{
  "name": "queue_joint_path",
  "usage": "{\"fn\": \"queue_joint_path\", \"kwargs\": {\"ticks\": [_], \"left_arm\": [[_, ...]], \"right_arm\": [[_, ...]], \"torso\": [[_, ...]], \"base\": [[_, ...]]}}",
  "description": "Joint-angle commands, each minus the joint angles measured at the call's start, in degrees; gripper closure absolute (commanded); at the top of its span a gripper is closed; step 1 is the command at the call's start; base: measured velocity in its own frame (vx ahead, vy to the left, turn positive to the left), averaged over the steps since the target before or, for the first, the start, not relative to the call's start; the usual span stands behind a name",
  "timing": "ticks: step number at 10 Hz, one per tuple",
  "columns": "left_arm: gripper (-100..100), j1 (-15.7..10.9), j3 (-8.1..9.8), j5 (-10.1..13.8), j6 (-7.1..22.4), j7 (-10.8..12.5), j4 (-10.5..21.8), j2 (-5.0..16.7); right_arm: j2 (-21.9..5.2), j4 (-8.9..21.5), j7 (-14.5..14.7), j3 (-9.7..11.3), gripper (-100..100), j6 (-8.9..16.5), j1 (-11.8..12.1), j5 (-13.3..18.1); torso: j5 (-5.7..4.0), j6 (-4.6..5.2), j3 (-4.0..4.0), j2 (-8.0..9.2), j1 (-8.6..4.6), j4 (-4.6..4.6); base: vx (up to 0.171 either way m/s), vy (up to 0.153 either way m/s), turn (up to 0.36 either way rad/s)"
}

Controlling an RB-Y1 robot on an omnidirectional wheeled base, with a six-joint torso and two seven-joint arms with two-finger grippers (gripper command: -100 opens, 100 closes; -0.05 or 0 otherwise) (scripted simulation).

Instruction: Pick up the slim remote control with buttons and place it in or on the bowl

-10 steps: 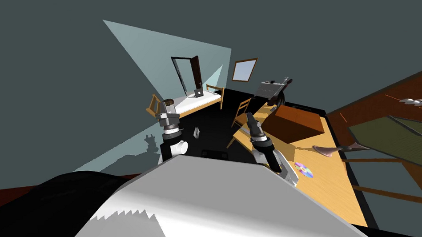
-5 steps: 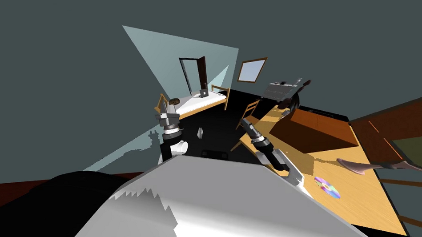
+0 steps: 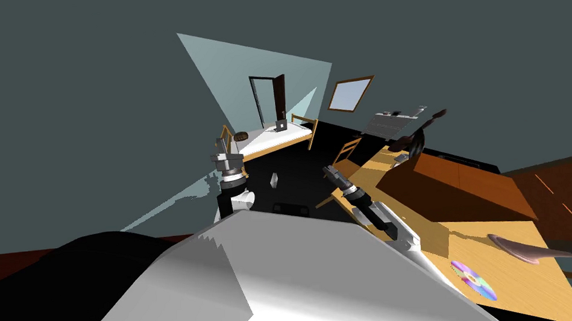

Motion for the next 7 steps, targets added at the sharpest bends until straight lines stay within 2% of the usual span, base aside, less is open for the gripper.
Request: {"fn": "queue_joint_path", "kwargs": {"ticks": [1, 2, 4, 5, 6, 7], "left_arm": [[0, 0.00, 0.00, 0.00, 0.00, 0.00, 0.00, 0.00], [0, 0.00, 0.00, 0.00, 0.00, 0.00, 0.00, 0.00], [0, 0.00, 0.00, 0.00, 0.00, 0.00, 0.00, 0.00], [0, 0.00, 0.00, 0.00, 0.00, 0.00, 0.00, 0.00], [0, 0.00, 0.00, 0.00, 0.00, 0.00, 0.00, 0.00], [0, 0.00, 0.00, 0.00, 0.00, 0.00, 0.00, 0.00]], "right_arm": [[-2.86, 2.86, -0.87, 0.42, -100, 0.40, -0.28, 2.24], [-3.10, 3.17, -0.87, 0.42, -100, 0.40, -0.28, 2.24], [-7.00, 7.36, -2.33, 1.68, -100, 0.91, -0.62, 6.28], [-7.93, 8.66, -2.33, 1.68, -100, 0.91, -0.62, 6.56], [-9.92, 10.52, -3.14, 2.47, -100, 1.10, -0.76, 8.82], [-10.21, 11.73, -3.14, 2.47, -100, 1.10, -0.76, 8.82]], "torso": [[0.00, 0.00, 0.00, 0.00, 0.00, 0.00], [0.00, -0.02, -0.02, -0.04, -0.01, -0.01], [-0.01, -0.03, -0.08, -0.14, -0.02, -0.03], [0.01, -0.02, -0.12, -0.21, 0.03, -0.05], [0.00, 0.01, -0.07, -0.11, -0.03, -0.03], [-0.01, -0.01, -0.05, -0.09, -0.09, -0.02]], "base": [[0.063, 0.048, 0.149], [0.061, 0.041, 0.074], [0.099, 0.057, 0.188], [0.070, 0.039, 0.060], [0.070, 0.023, 0.124], [0.056, 0.010, 0.090]]}}
